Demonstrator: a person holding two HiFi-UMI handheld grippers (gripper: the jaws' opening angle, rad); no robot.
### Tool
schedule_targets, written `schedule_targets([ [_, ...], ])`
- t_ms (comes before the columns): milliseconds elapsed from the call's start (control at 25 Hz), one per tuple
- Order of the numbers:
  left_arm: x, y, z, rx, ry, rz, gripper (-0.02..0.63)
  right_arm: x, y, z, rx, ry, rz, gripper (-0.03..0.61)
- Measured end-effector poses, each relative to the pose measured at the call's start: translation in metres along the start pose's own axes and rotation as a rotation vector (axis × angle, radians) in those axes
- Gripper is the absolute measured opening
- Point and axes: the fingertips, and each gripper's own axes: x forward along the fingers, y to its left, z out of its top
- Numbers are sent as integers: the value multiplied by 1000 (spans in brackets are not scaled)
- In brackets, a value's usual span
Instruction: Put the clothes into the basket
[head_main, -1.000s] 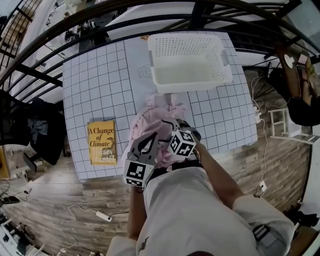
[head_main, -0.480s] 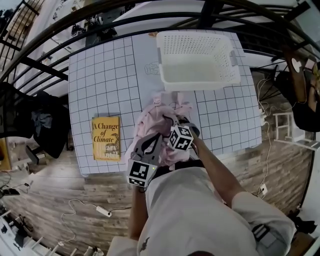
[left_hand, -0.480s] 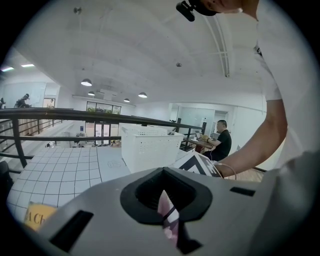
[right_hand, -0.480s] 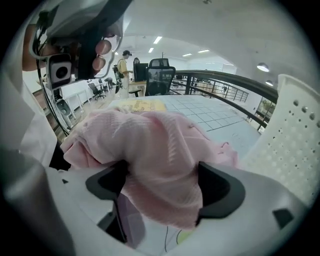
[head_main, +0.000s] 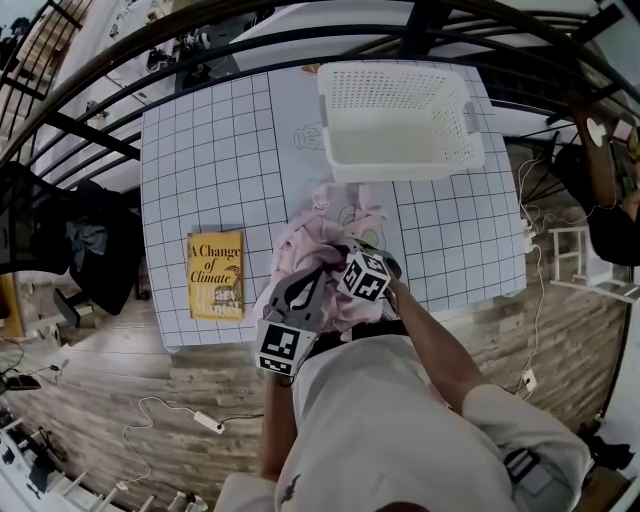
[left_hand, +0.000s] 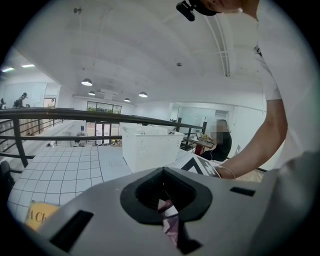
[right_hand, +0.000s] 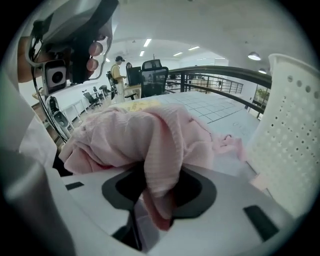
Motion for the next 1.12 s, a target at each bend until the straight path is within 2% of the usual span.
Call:
schedule_targets([
  [80,0,0,0,3,1,-1,3,-3,-3,0,34,-10,-35,72],
  [120,0,0,0,4,0,-1,3,-5,-4,1,52,-19,-44,60],
  [280,-2,-1,0,8,-2,-4,3,-16,-4,10,107,-67,-60,49],
  [480,-4,-2,3,15,-8,-5,3,-40,-6,33,166,-181,-85,44],
  [840,-14,-1,12,31,-32,4,3,-71,11,72,209,-354,-61,43],
  [1120,-22,2,22,42,-56,6,3,-104,9,96,216,-446,-88,43],
])
